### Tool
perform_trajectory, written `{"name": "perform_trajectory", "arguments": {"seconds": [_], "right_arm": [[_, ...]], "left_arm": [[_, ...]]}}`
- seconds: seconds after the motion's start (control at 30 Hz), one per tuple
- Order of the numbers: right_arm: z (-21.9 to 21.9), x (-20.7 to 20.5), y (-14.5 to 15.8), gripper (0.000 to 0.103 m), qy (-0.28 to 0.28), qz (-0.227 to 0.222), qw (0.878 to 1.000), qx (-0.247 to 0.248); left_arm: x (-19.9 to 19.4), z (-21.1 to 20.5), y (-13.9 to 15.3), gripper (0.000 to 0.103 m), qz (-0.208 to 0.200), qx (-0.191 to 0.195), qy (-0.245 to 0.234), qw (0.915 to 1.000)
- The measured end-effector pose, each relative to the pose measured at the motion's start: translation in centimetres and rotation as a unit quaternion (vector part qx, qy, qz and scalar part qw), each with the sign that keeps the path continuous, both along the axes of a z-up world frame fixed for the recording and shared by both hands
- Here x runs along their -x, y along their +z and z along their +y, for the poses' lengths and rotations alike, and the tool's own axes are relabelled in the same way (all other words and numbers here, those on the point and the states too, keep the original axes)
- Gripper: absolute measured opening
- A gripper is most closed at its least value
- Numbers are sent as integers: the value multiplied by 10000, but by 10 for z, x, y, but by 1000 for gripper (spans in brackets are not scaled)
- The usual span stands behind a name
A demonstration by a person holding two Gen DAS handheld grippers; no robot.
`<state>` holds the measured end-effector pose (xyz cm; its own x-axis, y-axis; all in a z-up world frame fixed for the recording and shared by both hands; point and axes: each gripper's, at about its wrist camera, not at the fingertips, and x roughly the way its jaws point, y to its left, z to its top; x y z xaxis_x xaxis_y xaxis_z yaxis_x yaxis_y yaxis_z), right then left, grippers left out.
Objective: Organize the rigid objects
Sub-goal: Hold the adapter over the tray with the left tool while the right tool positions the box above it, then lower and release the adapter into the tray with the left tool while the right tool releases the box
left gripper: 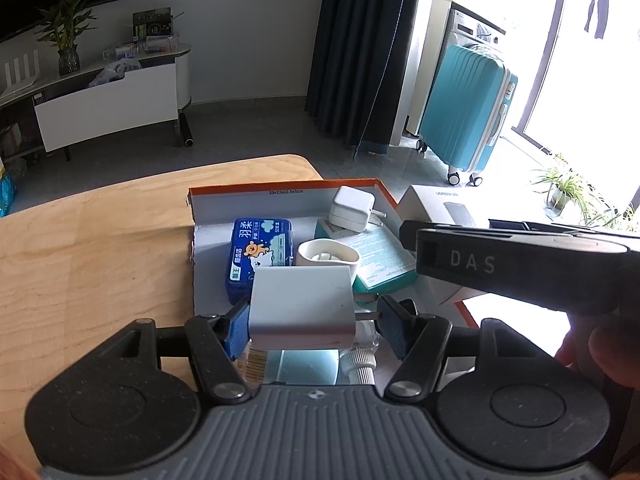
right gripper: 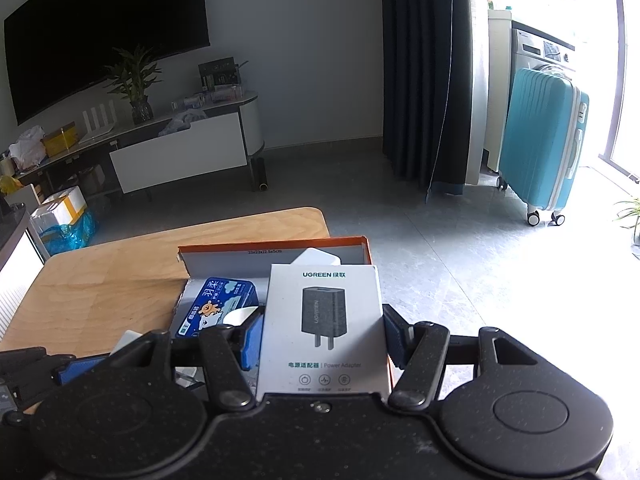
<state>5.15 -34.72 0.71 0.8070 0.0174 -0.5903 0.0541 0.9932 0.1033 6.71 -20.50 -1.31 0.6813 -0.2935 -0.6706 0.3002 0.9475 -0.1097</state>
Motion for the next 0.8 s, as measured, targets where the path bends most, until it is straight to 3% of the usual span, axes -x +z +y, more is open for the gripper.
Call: {"name": "perform_trajectory", "arguments": {"seconds": [0.8], "right_arm": [[-2, -23, 4, 71, 4, -21, 10000, 41]], "left_arm": [[-47, 4, 2, 66, -43, -29, 136, 9999]]}}
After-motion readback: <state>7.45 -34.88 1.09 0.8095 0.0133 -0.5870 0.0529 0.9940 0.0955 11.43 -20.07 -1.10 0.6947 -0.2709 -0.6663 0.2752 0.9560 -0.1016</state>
